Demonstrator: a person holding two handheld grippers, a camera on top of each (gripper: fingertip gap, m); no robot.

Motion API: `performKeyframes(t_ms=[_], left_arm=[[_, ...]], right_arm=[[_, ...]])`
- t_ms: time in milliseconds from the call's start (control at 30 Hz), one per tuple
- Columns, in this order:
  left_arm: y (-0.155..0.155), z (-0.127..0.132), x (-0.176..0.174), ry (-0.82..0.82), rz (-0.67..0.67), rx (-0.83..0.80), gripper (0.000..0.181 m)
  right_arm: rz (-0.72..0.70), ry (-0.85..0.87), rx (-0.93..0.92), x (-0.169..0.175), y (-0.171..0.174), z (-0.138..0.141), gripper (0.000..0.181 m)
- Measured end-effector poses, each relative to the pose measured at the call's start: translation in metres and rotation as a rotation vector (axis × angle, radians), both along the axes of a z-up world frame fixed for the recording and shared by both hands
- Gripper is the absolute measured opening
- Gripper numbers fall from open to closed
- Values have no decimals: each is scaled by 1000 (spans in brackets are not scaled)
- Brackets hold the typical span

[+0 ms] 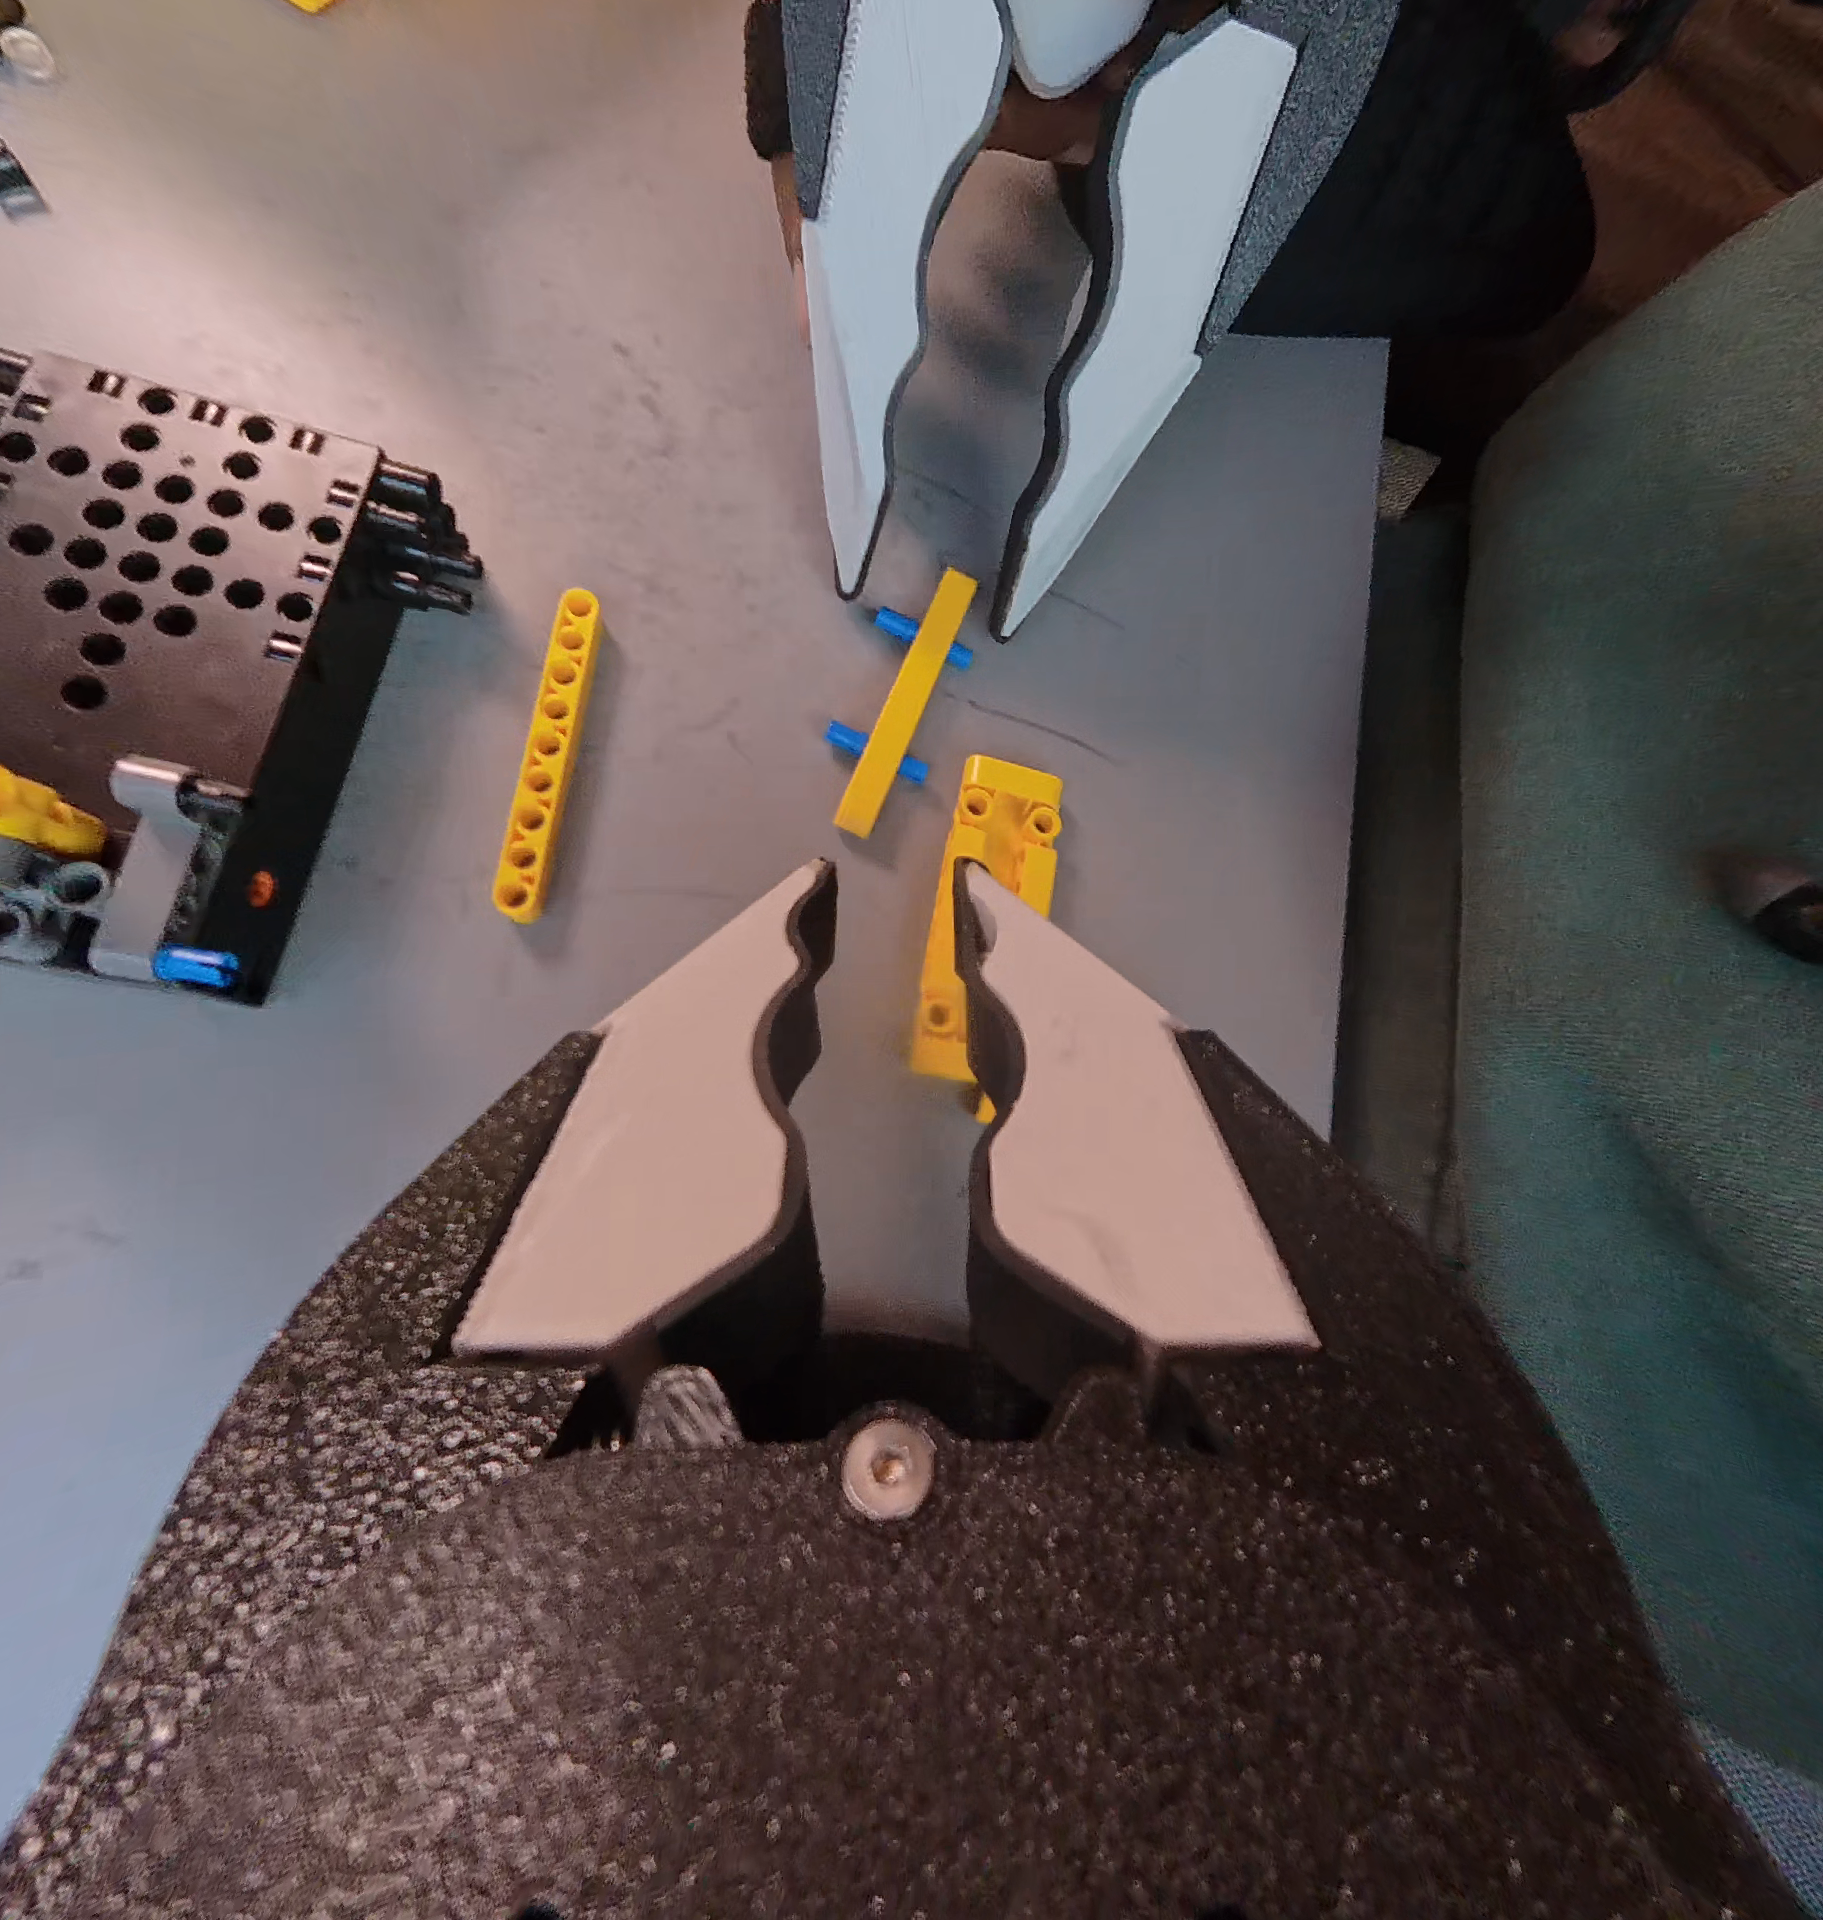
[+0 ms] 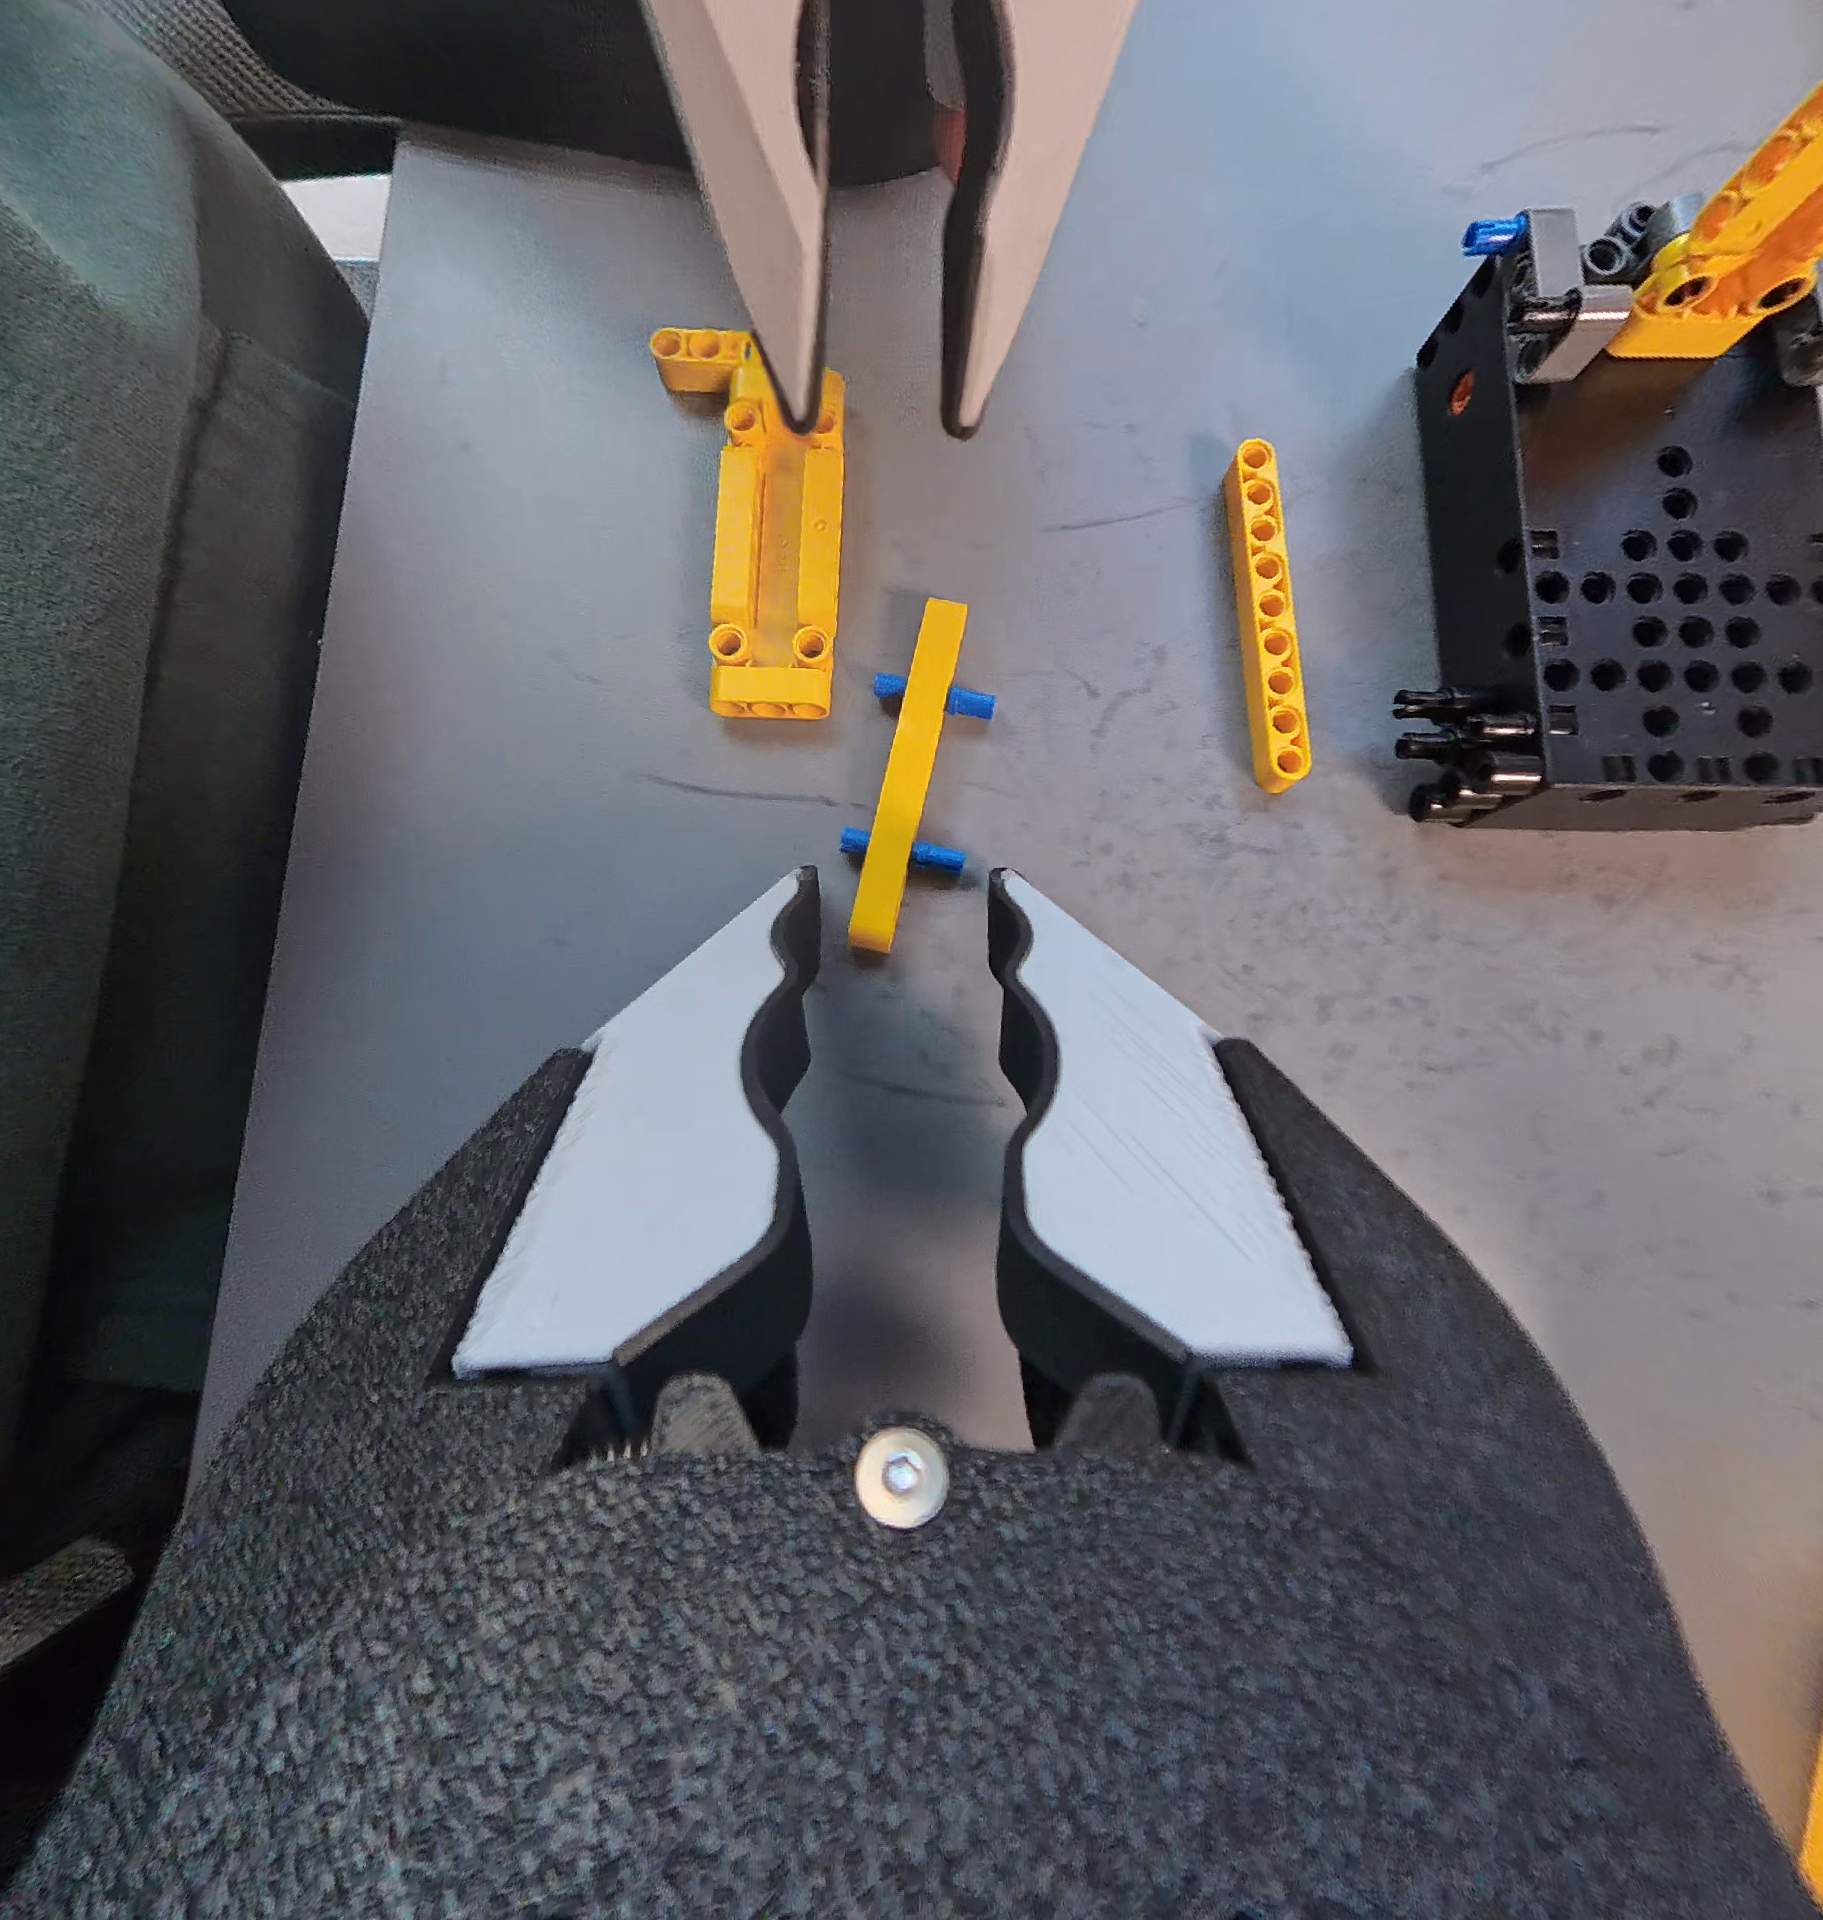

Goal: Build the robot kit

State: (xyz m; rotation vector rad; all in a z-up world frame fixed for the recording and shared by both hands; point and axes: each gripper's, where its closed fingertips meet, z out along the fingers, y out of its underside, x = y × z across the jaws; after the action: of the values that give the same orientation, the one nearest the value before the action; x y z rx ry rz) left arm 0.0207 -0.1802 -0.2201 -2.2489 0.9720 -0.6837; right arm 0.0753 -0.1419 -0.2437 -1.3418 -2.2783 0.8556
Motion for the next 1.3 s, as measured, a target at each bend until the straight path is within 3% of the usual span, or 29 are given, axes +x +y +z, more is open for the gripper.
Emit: performKeyframes(t_ms=[233, 400, 567, 767, 933, 1133, 1300], left_arm=[[22, -22, 10, 214, -245, 161, 26], [22, -26, 21, 178, -385, 138, 26], [20, -27, 25, 167, -442, 124, 17], [18, -27, 26, 186, -454, 141, 14], [20, -24, 23, 139, -377, 169, 15], [6, 13, -9, -3, -180, 95, 40], [-25, -9, -15, 139, -150, 42, 47]], right_arm=[[56, 0, -4, -3, -1, -2, 24], [80, 10, -5, -2, -2, -2, 20], [103, 23, 6, -2, -3, -2, 19], [113, 34, 43, -1, -6, -2, 16], [57, 86, 37, -2, -3, 0, 17], [85, 275, 220, 0, 4, 24, 18], [143, 357, 395, 0, 1, 31, 18]])
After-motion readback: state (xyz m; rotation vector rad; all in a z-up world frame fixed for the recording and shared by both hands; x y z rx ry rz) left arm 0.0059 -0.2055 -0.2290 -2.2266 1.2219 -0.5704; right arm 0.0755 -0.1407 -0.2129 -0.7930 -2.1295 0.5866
